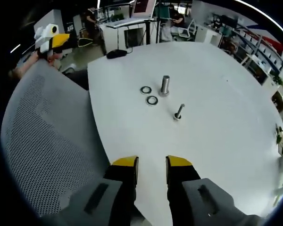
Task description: Place the washer onto the threaded stud by aligning its center hole with the stud, sliding it down to the base, and recovering from edge contact or off-axis alignment until the washer reaches the visible bottom stop.
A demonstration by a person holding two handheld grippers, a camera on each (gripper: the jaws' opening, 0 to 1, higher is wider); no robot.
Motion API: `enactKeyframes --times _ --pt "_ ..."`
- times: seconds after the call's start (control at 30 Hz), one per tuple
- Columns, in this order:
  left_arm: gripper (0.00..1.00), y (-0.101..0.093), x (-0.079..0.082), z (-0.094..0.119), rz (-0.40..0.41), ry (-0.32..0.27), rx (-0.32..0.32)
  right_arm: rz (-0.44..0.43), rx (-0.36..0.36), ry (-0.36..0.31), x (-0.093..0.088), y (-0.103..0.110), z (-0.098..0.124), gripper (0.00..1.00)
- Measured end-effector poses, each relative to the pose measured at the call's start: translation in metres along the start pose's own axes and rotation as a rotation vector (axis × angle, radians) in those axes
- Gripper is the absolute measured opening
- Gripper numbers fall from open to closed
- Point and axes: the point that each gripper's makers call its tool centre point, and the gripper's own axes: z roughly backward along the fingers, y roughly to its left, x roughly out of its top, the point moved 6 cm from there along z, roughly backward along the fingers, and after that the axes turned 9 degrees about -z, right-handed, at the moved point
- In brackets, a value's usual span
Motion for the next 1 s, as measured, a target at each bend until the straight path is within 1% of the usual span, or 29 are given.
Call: enactKeyframes --times 0.07,0.13,0.2,0.4,0.53,0.67,0.77,0.8,0.9,0.97,1.0 --pt "0.82 0.0 0.0 0.0 -0.004 -0.002 -0.004 -0.004 -0.003 0.002 -0.004 0.003 0.005 0.25" --pt "0.84 -0.002 -0.002 -0.002 -0.024 0.023 -0.011 0.002 -0.009 0.004 -0.007 0.007 0.009 0.25" --pt "0.84 -0.003 -0.002 -0.001 -0.025 0.022 -0.019 0.006 -0.01 0.004 -0.009 0.011 0.012 0.25" --pt "0.85 -0.005 -0.003 -0.002 -0.039 0.03 -0.032 0.017 -0.022 -0.001 -0.008 0.018 0.021 0.25" --pt "0.85 -0.006 -0.003 -0.002 -0.045 0.034 -0.041 0.026 -0.028 -0.008 -0.002 0.021 0.024 0.25" --pt "0.85 -0.006 -0.003 -0.002 -0.05 0.03 -0.04 0.05 -0.018 -0.016 0.01 0.023 0.021 0.25" --pt "0.85 -0.008 -0.003 -0.003 -0.05 0.034 -0.041 0.065 -0.002 -0.019 0.02 0.025 0.016 0.25" --pt "0.85 -0.009 -0.002 -0.003 -0.048 0.025 -0.045 0.074 0.005 -0.019 0.024 0.025 0.013 0.25" --pt "0.85 -0.007 -0.001 -0.002 -0.059 0.022 -0.027 0.09 0.025 -0.014 0.034 0.025 0.004 0.25" --pt "0.85 -0.005 0.0 -0.001 -0.034 0.009 -0.016 0.111 0.037 -0.008 0.041 0.025 -0.002 0.25" --pt "0.85 -0.005 0.0 -0.001 -0.037 0.009 -0.013 0.121 0.043 -0.007 0.045 0.025 -0.006 0.25"
